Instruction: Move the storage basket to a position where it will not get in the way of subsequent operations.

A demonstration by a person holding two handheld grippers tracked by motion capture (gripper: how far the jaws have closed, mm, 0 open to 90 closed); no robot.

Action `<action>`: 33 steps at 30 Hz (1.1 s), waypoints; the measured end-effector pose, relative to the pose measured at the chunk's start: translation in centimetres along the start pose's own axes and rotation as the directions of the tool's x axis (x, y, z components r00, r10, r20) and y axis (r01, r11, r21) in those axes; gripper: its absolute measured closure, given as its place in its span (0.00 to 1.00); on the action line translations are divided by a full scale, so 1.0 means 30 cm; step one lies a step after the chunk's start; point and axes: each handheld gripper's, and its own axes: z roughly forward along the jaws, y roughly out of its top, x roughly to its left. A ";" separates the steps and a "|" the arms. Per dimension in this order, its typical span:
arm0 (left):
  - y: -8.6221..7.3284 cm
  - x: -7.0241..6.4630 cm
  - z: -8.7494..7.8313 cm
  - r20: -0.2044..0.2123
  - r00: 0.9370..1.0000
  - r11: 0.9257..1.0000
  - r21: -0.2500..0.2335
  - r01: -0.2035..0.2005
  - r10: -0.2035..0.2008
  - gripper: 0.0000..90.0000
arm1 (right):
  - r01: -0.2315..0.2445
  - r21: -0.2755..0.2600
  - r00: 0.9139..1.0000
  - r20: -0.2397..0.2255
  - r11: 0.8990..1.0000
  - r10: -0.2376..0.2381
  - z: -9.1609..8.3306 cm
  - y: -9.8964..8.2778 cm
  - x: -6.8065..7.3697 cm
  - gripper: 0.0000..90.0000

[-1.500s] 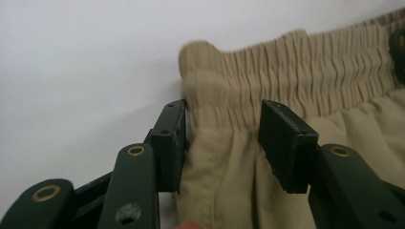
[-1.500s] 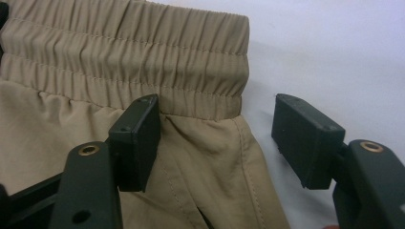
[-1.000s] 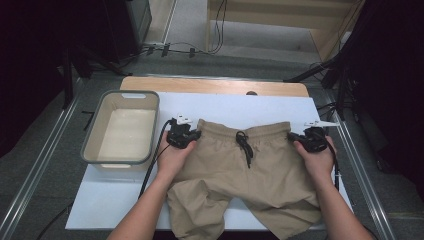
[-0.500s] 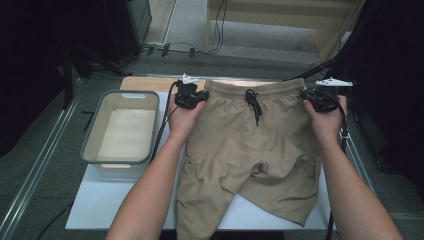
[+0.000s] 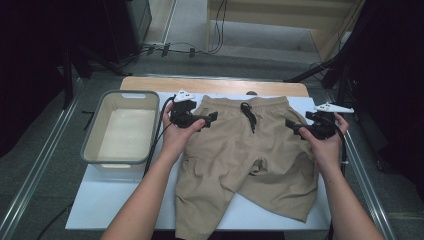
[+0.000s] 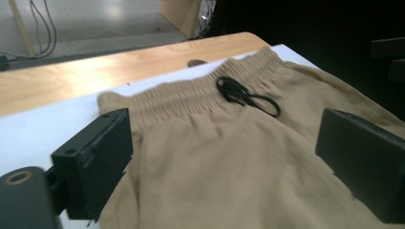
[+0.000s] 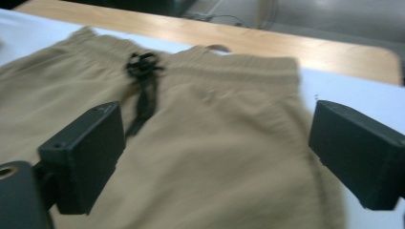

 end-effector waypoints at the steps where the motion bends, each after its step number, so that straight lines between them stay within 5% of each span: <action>1: -0.014 -0.014 -0.009 0.013 1.000 1.000 0.008 -0.018 0.018 0.00 | 0.003 -0.002 1.000 -0.015 1.000 -0.003 -0.010 -0.013 0.019 0.01; 13: -0.168 -0.164 -0.164 0.164 0.983 0.997 -0.007 -0.082 0.082 0.00 | 0.047 -0.076 0.994 -0.096 0.996 -0.054 -0.139 -0.140 0.248 0.00; 21: -0.292 -0.214 -0.290 0.181 0.980 0.996 -0.016 -0.082 0.084 0.00 | 0.102 -0.042 0.985 -0.136 0.994 -0.106 -0.163 -0.227 0.408 0.00; 25: -0.343 -0.222 -0.337 0.175 0.981 0.996 0.017 -0.089 0.085 0.00 | 0.119 -0.001 0.980 -0.158 0.993 -0.118 -0.154 -0.285 0.460 0.01; 28: -0.381 -0.225 -0.374 0.169 0.981 0.994 0.036 -0.103 0.096 0.00 | 0.131 0.016 0.975 -0.180 0.991 -0.126 -0.160 -0.319 0.492 0.08; 33: -0.448 -0.219 -0.428 0.175 0.983 0.997 0.046 -0.068 0.059 0.00 | 0.160 0.027 0.956 -0.252 0.987 -0.148 -0.173 -0.363 0.544 0.30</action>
